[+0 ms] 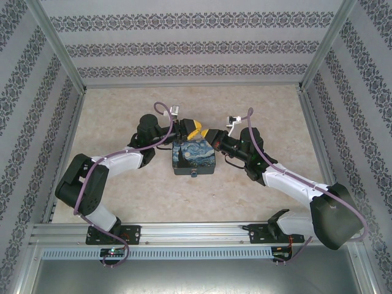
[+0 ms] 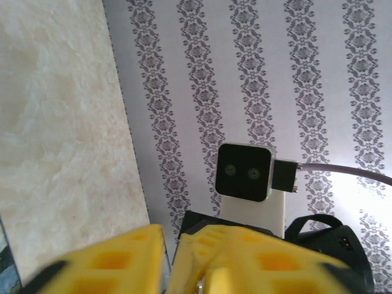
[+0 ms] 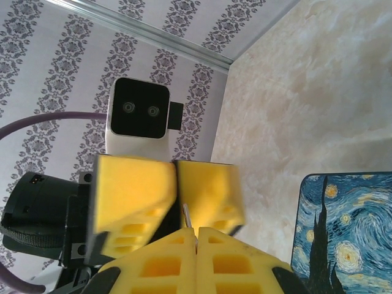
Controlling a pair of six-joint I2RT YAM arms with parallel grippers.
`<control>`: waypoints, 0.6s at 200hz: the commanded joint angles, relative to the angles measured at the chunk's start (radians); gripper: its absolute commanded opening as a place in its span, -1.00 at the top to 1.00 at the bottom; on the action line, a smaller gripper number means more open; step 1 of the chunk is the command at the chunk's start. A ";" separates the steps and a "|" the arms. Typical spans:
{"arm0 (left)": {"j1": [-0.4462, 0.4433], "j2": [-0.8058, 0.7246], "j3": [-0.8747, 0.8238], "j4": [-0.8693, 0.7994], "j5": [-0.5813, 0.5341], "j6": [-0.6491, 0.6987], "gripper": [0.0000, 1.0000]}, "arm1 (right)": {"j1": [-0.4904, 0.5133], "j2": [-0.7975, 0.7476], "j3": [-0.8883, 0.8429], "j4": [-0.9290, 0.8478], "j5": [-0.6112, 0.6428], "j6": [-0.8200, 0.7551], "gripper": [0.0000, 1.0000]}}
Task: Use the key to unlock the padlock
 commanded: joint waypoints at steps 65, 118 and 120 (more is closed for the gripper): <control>-0.082 -0.489 -0.084 -0.873 -0.312 0.485 -0.93 | -0.075 0.006 -0.086 -0.087 -0.011 0.021 1.00; -0.214 -0.673 -0.326 -0.876 -0.465 0.465 -0.87 | -0.058 0.029 -0.145 -0.094 -0.028 0.021 1.00; -0.218 -0.676 -0.343 -0.863 -0.467 0.461 -0.87 | -0.057 0.029 -0.148 -0.095 -0.028 0.021 1.00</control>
